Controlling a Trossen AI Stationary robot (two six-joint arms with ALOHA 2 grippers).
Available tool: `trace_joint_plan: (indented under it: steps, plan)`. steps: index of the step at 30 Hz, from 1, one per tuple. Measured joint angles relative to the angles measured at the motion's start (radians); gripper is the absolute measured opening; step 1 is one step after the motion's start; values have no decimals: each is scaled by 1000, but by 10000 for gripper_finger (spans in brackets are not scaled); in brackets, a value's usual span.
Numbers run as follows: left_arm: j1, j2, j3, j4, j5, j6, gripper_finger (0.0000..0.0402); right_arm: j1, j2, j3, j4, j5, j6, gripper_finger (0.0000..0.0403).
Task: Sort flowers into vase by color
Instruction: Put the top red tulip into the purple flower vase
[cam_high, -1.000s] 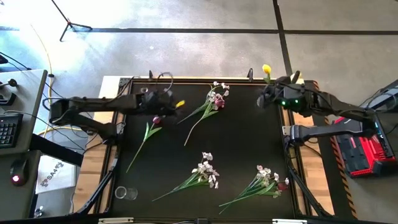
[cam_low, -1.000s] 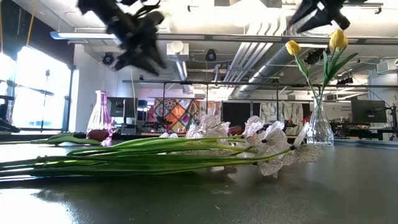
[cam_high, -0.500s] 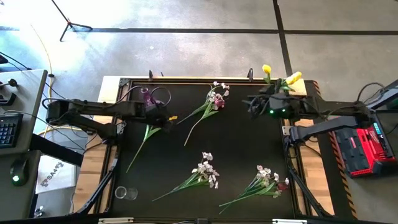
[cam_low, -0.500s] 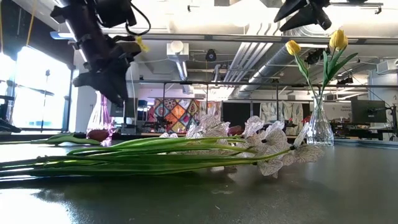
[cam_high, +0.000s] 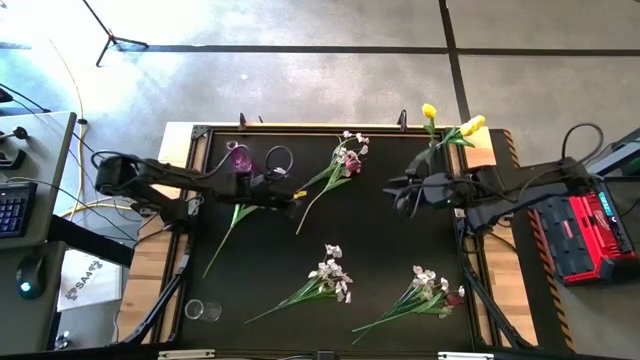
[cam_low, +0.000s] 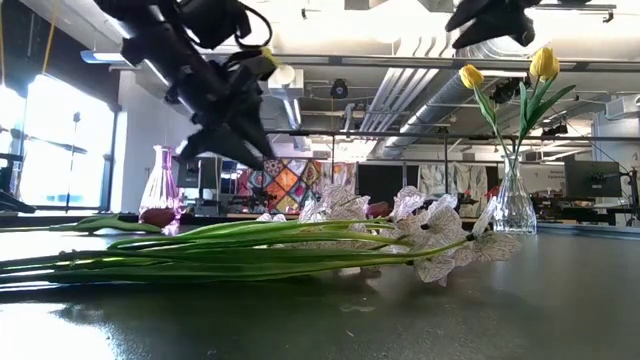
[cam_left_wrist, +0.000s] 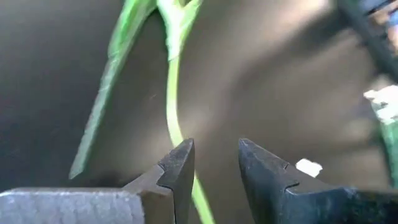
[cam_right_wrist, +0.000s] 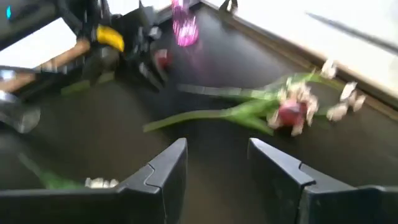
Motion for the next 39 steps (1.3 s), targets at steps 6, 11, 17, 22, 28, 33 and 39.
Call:
trace_joint_plan:
  steps: [6, 11, 17, 22, 28, 33, 39]
  plan:
    - [-21, 97, 74, 65, 3, 32, 110, 52, 4, 0, -148, -31, 90, 158]
    - [-27, 198, 171, 58, 3, 61, 110, 83, 4, 0, -189, -27, 143, 158]
    - [-27, 310, 271, 54, 59, 80, 111, 125, 7, 0, -281, -17, 188, 158]
    - [-32, 407, 354, 46, 76, 114, 111, 152, 16, -22, -311, -57, 207, 158]
    - [-31, 448, 414, -97, 26, 99, 111, 170, 16, -108, -315, -111, 307, 158]
    - [-23, 434, 429, -168, -90, 80, 111, 187, 16, -170, -280, -144, 377, 158]
    - [51, 434, 429, -255, 29, 76, 111, 186, 16, -185, -221, -159, 403, 158]
